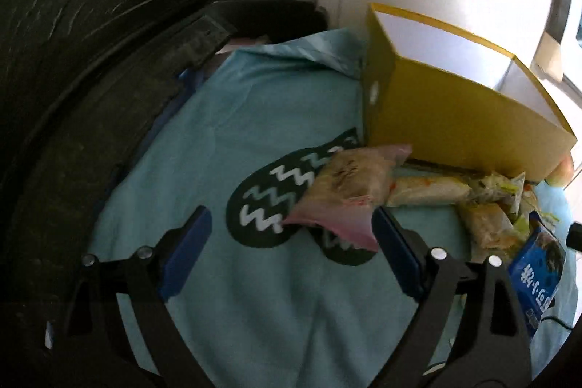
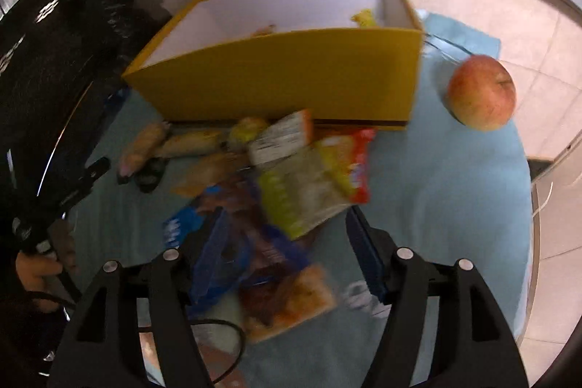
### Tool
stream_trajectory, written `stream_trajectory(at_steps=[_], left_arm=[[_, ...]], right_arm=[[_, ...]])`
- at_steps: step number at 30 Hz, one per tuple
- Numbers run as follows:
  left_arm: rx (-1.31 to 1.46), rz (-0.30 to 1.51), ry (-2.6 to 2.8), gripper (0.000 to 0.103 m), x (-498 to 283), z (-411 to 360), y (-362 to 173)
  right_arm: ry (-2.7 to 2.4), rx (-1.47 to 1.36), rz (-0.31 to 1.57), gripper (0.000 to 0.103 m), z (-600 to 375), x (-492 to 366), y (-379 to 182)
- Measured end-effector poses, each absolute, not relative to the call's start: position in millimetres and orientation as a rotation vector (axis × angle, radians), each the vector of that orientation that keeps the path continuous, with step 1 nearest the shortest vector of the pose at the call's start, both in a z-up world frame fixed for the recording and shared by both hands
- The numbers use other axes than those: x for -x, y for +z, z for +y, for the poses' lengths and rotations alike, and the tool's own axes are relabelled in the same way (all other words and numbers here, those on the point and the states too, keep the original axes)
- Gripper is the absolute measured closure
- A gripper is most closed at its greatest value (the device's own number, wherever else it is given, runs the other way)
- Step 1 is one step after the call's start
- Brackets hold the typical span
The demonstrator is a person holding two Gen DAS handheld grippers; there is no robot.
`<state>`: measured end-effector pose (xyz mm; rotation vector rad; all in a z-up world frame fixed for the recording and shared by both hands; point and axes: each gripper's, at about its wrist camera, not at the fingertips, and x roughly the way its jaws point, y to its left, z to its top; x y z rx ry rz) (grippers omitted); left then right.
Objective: Organize snacks
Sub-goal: 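Grasp the pink bread bag with left tool while right tool grasps blue cookie bag, then carry both bags over the yellow box and open both tools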
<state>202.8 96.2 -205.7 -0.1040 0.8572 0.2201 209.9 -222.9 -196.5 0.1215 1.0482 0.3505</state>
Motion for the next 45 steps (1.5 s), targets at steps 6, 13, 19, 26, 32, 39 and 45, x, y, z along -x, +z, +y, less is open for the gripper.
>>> stream_trajectory(at_steps=[6, 13, 19, 26, 32, 39, 45], left_arm=[[0.113, 0.839, 0.174, 0.012, -217.6, 99.7, -210.4], [-0.023, 0.961, 0.117, 0.011, -261.5, 73.3, -247.8], [-0.022, 1.039, 0.032, 0.039, -264.9, 67.6, -266.4], [0.033, 0.983, 0.009, 0.048, -234.4, 68.5, -252.9], [0.043, 0.950, 0.014, 0.049, -205.3, 67.2, -235.7], [0.054, 0.826, -0.054, 0.049, -172.9, 47.2, -177.4], [0.056, 0.716, -0.129, 0.049, -165.5, 19.9, -110.5]], right_arm=[[0.497, 0.246, 0.902, 0.018, -148.6, -184.9, -186.6], [0.456, 0.423, 1.053, 0.013, -122.4, -193.4, -243.4], [0.470, 0.276, 1.030, 0.050, -146.4, -192.4, -225.4], [0.465, 0.150, 1.008, 0.056, -177.9, -183.0, -210.3], [0.434, 0.082, 0.968, 0.057, -195.6, -172.9, -191.6], [0.419, 0.024, 0.864, 0.058, -211.3, -153.9, -152.3], [0.381, -0.054, 0.732, 0.058, -239.4, -144.5, -97.6]])
